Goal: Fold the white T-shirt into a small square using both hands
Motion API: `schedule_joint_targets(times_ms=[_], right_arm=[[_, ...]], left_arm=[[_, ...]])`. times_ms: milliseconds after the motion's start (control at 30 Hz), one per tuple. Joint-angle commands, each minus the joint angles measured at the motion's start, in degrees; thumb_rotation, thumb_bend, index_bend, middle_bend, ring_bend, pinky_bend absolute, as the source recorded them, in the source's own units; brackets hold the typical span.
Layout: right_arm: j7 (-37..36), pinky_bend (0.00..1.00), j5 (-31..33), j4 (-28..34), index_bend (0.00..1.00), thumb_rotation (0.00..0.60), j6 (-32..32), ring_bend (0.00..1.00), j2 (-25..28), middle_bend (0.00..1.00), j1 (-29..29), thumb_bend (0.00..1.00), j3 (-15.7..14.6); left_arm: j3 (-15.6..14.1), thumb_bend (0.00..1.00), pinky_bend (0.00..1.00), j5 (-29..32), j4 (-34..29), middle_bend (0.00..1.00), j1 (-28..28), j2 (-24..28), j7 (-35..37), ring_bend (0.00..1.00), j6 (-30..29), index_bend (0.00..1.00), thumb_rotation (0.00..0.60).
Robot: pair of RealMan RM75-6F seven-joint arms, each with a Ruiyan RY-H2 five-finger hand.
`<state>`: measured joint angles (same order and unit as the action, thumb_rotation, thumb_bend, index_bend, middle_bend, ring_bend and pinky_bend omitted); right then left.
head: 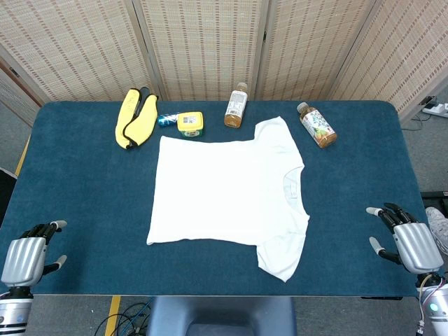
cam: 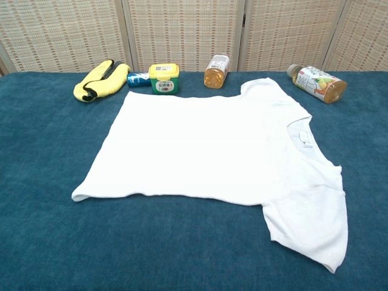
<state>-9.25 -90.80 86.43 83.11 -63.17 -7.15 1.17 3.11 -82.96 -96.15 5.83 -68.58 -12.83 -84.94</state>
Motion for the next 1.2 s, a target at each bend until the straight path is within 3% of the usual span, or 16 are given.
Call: schedule_joint_targets(times_ms=[33, 600, 967, 1200], right_arm=[[0.0, 0.29, 0.0, 0.0, 0.22, 0.600, -0.1, 0.20, 0.0, 0.31, -0.1, 0.34, 0.0], [-0.3, 0.29, -0.5, 0.1, 0.22, 0.600, 1.2, 0.20, 0.2, 0.32, 0.5, 0.34, -0.2], [-0.3, 0.29, -0.7, 0.2, 0.22, 0.600, 1.2, 0.20, 0.1, 0.32, 0.5, 0.34, -0.2], [-0.2, 0.29, -0.6, 0.2, 0.22, 0.600, 0.7, 0.20, 0.1, 0.32, 0.2, 0.34, -0.1]], left_arm=[[0.0, 0.14, 0.45, 0.0, 0.0, 0.40, 0.0, 0.0, 0.0, 0.33, 0.0, 0.32, 0.600], [-0.4, 0.14, 0.45, -2.7, 0.8, 0.41, 0.8, -0.2, 0.7, 0.33, 0.2, 0.32, 0.600], [-1.3, 0.14, 0.46, -5.8, 2.9, 0.41, 4.6, -1.8, 1.3, 0.36, 5.1, 0.32, 0.600], [-1.6, 0.14, 0.81, -7.2, 4.6, 0.67, 8.6, -3.8, 0.2, 0.62, 10.5, 0.35, 0.600]])
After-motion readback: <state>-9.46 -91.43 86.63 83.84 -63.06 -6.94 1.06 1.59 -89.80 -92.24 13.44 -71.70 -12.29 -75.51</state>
